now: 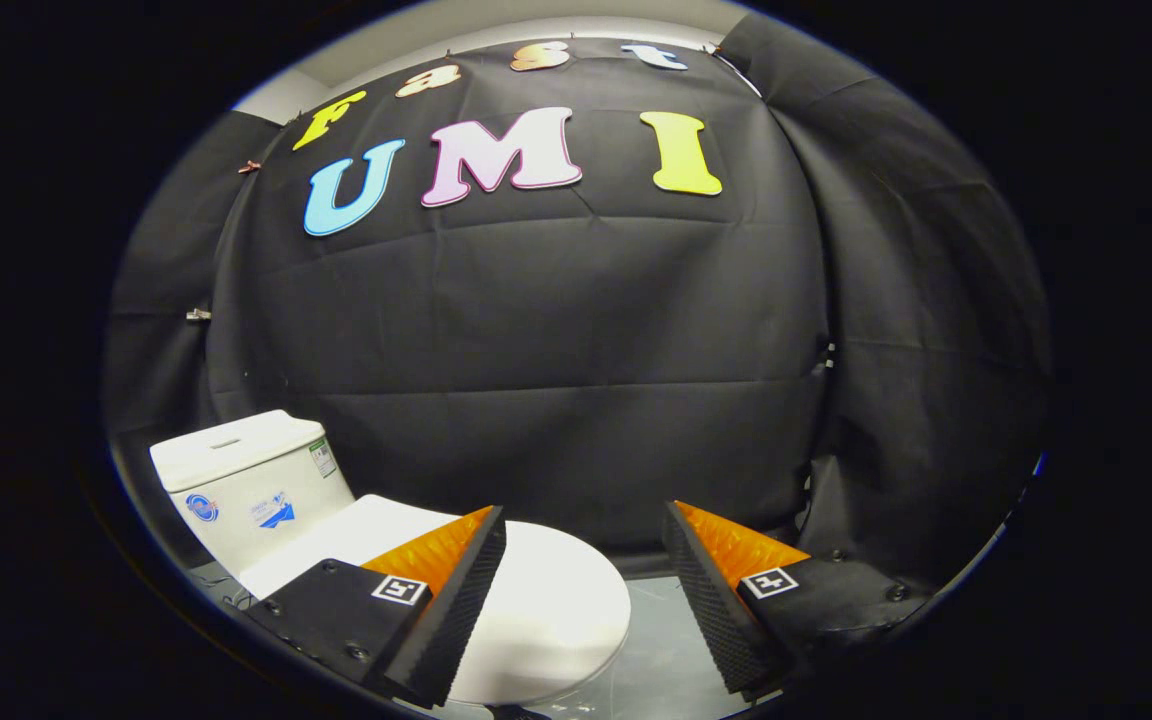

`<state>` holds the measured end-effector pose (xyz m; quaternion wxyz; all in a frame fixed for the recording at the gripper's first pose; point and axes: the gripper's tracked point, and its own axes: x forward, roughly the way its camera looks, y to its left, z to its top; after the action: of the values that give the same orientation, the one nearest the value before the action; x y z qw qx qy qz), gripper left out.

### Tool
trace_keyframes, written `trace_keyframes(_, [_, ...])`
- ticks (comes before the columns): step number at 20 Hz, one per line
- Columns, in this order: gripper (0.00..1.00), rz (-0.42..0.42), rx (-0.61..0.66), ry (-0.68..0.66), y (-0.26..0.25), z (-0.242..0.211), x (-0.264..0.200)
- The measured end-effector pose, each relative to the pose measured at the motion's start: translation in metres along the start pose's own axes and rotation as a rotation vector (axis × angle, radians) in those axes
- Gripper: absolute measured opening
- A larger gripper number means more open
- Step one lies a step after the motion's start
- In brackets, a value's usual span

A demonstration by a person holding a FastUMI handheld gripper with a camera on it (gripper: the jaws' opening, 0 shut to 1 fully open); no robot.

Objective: Open the toilet lid.

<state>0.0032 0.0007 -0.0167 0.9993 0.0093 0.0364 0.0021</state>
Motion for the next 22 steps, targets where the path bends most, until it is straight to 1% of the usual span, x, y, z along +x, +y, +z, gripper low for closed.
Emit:
trace_keyframes(2, [0.98, 0.021, 0.001, -0.003, 0.005, 0.005, -0.002])
trace_keyframes(4, [0.98, 0.013, -0.008, 0.009, 0.001, 0.006, -0.001])
trace_keyframes(7, [0.98, 0.016, 0.035, 0.005, -0.002, 0.021, -0.003])
trace_keyframes(10, [0.98, 0.024, 0.068, 0.032, -0.007, 0.020, -0.004])
trace_keyframes(14, [0.98, 0.016, 0.105, 0.115, -0.024, -0.007, -0.011])
trace_keyframes(20, [0.98, 0.025, 0.129, 0.260, -0.034, -0.072, -0.029])
trace_keyframes(22, [0.98, 0.037, 0.154, 0.331, -0.035, -0.098, -0.037])
